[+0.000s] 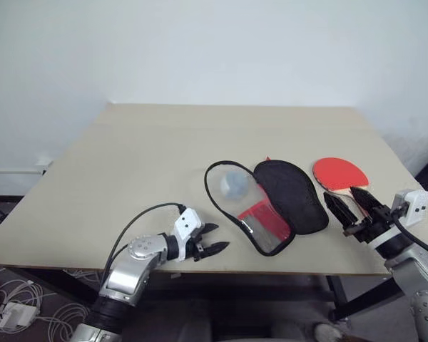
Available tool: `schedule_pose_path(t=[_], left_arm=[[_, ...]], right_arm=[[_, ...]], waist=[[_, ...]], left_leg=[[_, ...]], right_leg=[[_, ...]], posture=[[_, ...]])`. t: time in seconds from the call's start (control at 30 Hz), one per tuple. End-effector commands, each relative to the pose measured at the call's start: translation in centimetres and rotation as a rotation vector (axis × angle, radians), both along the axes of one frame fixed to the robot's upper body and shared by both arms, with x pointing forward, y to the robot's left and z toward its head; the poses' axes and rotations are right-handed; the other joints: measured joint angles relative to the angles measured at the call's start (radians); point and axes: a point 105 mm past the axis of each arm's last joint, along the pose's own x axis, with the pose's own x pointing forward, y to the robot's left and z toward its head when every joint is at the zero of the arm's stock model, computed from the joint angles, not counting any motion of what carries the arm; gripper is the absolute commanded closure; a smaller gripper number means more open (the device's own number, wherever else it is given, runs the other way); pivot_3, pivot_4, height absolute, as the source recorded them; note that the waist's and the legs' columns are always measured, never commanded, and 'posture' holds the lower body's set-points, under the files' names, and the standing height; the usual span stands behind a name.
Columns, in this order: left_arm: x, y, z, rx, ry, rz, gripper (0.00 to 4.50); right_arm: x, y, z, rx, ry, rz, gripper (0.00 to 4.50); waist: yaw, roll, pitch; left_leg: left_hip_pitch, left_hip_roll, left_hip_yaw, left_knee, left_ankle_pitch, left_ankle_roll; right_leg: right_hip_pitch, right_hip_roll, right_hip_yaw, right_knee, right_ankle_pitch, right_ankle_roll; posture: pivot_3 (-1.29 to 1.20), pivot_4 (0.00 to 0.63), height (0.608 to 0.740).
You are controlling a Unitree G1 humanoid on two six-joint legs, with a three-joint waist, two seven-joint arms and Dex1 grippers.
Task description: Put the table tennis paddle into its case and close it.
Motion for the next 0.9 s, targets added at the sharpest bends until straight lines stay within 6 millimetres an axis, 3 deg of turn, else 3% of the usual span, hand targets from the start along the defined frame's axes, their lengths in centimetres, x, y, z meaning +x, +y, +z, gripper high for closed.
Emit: schedule_pose_path(t=[0.03, 0.2, 0.4, 0.53, 0.7, 0.9], left_arm=[[0.3, 0.0, 1.4, -0.022, -0.045, 0.004, 1.29], [0.1, -0.5, 1.5, -0.033, -0.041, -0.018, 1.29], [-0.4, -0.8, 1.4, -0.037, -0.034, -0.026, 1.29], [-0.4, -1.1, 1.2, -0.046, -0.029, -0.028, 1.29], [-0.2, -1.9, 1.3, -0.06, -0.029, -0.057, 1.29], [-0.2, -2.4, 1.7, -0.071, -0.036, -0.072, 1.29]], right_arm=[[0.3, 0.0, 1.0, -0.018, -0.046, -0.013, 0.03], [0.4, -0.9, 1.2, -0.01, -0.039, -0.072, 0.03], [1.6, -3.1, -0.6, -0.038, 0.147, -0.209, 0.03], [3.1, -5.5, -1.1, -0.014, 0.255, -0.301, 0.03], [5.3, -8.8, -2.6, -0.119, 0.318, -0.399, 0.03], [7.9, -11.5, -5.5, -0.195, 0.433, -0.408, 0.03]], waist=[[0.0, 0.0, 0.0], [0.0, 0.0, 0.0], [0.0, 0.0, 0.001], [-0.001, 0.0, 0.003], [0.0, -0.001, 0.003], [-0.003, -0.001, 0.004]], left_leg=[[0.0, 0.0, 0.0, 0.0, 0.0, 0.0], [0.0, 0.0, 0.0, 0.0, 0.0, 0.0], [0.0, 0.0, 0.001, 0.0, 0.0, 0.0], [0.0, 0.0, 0.004, 0.0, 0.0, 0.0], [0.0, 0.0, 0.005, 0.001, 0.0, 0.0], [0.0, 0.0, 0.01, 0.001, 0.001, 0.001]], right_leg=[[0.0, 0.0, 0.0, 0.0, 0.0, 0.0], [0.0, 0.0, 0.0, 0.0, 0.0, 0.0], [0.0, -0.001, 0.001, 0.0, 0.0, -0.001], [-0.001, -0.001, 0.003, 0.0, 0.001, -0.002], [-0.001, -0.001, 0.004, 0.0, 0.001, -0.002], [-0.001, 0.0, 0.008, 0.0, 0.002, -0.001]], posture=[[0.0, 0.0, 0.728], [0.0, 0.0, 0.728], [0.0, 0.0, 0.728], [0.0, 0.0, 0.728], [0.0, 0.0, 0.728], [0.0, 0.0, 0.728]])
